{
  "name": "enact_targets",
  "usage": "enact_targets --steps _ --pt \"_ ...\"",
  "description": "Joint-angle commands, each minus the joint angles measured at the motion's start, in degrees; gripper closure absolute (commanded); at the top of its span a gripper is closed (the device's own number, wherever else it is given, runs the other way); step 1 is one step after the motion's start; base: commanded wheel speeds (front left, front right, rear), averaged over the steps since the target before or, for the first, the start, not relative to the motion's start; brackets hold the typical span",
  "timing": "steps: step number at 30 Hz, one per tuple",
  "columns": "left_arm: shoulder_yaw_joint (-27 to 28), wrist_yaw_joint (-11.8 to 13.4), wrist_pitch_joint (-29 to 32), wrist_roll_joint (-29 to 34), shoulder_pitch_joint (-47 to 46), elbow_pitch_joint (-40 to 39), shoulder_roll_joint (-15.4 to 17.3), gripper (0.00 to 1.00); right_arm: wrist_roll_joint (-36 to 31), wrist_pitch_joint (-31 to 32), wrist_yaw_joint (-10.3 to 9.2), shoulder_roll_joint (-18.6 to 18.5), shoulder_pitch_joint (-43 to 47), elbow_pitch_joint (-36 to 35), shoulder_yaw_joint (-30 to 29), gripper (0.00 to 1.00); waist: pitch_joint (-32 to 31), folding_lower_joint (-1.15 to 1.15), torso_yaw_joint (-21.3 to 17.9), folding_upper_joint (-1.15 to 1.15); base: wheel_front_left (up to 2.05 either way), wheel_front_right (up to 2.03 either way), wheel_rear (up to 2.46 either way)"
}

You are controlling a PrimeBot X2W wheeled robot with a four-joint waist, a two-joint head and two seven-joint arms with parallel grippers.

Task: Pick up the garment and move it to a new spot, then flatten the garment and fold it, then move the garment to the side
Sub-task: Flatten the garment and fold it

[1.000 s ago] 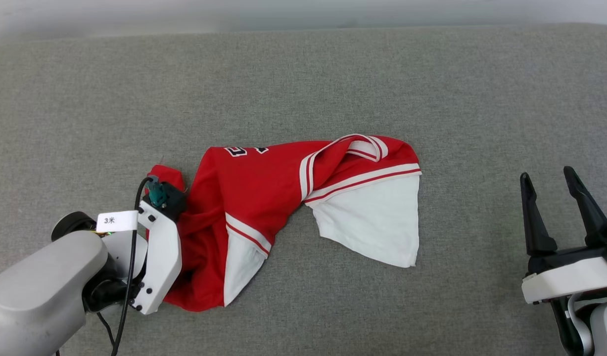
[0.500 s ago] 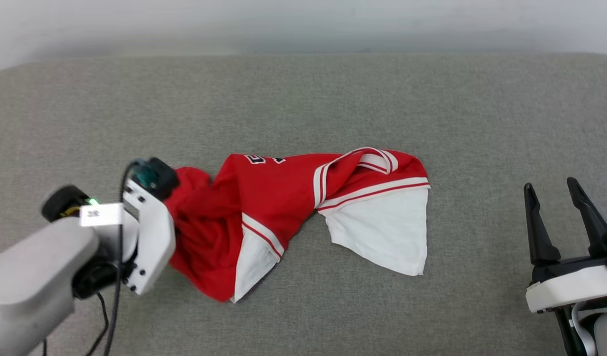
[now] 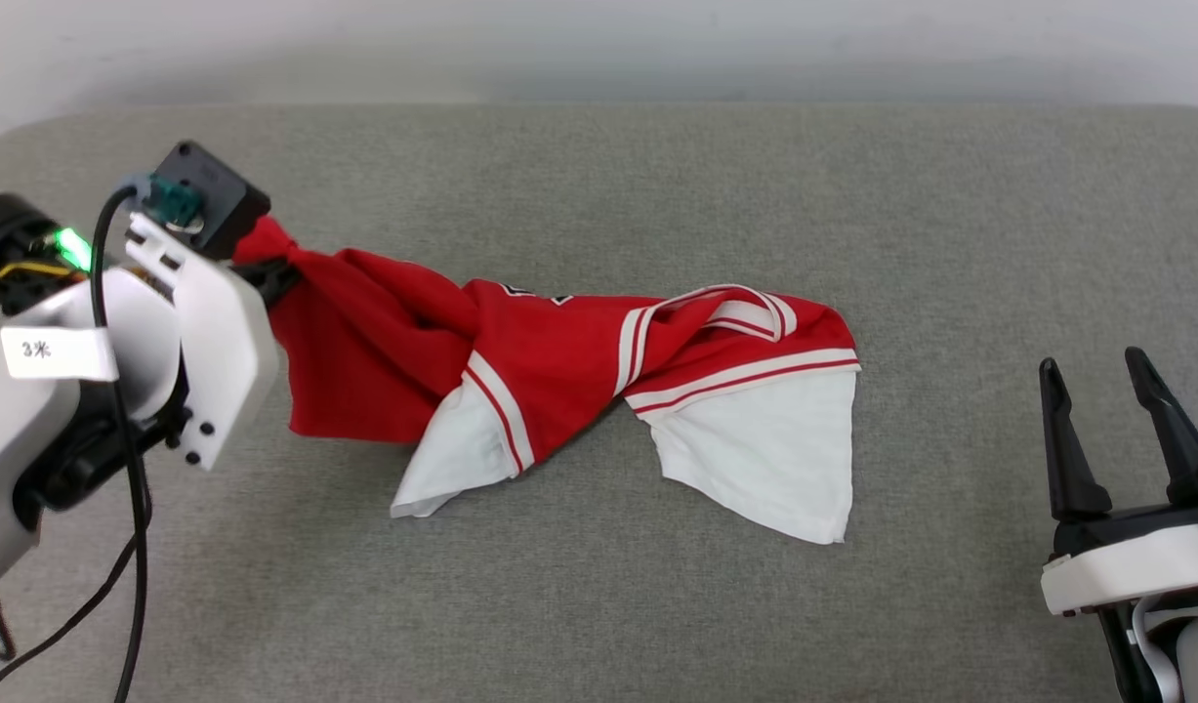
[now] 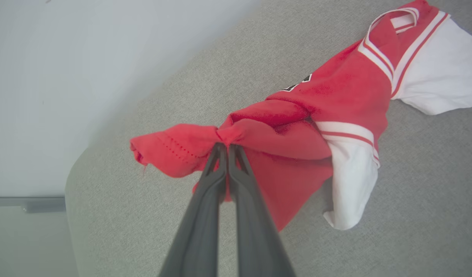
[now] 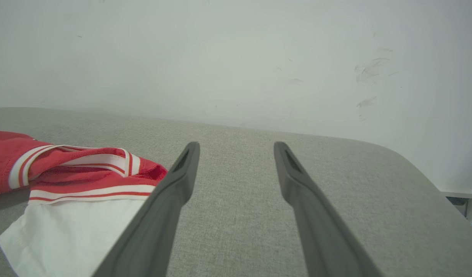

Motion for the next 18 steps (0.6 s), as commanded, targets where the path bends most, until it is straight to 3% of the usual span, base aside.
enact_targets --steps 1,5,10,18 --pt "0.3 0.3 0.2 0.2 -0.9 -0.3 -0.5 1.00 0.3 -0.3 -0.06 0.2 -0.7 -0.1 -0.1 0.00 0.6 0.00 -0.5 0.00 0.00 0.00 0.00" --pt "1.2 -0.6 0.9 2.3 -5.1 0.9 -1.5 1.00 0.3 -0.4 -0.06 0.3 -1.7 -0.4 -0.1 0.00 2.8 0.00 -1.8 0.00 0.00 0.00 0.00" --pt "2.1 -2.8 1.9 5.0 -12.4 5.7 -5.0 1.00 0.6 -0.5 -0.06 0.4 -4.0 -0.9 0.3 0.00 6.8 0.00 -4.2 0.00 0.00 0.00 0.00" --pt "0.3 -7.3 1.4 8.8 -22.9 18.1 -15.4 1.00 0.6 -0.5 -0.06 1.0 -8.0 -2.0 1.0 0.00 13.7 0.00 -8.4 0.00 0.00 0.00 0.00"
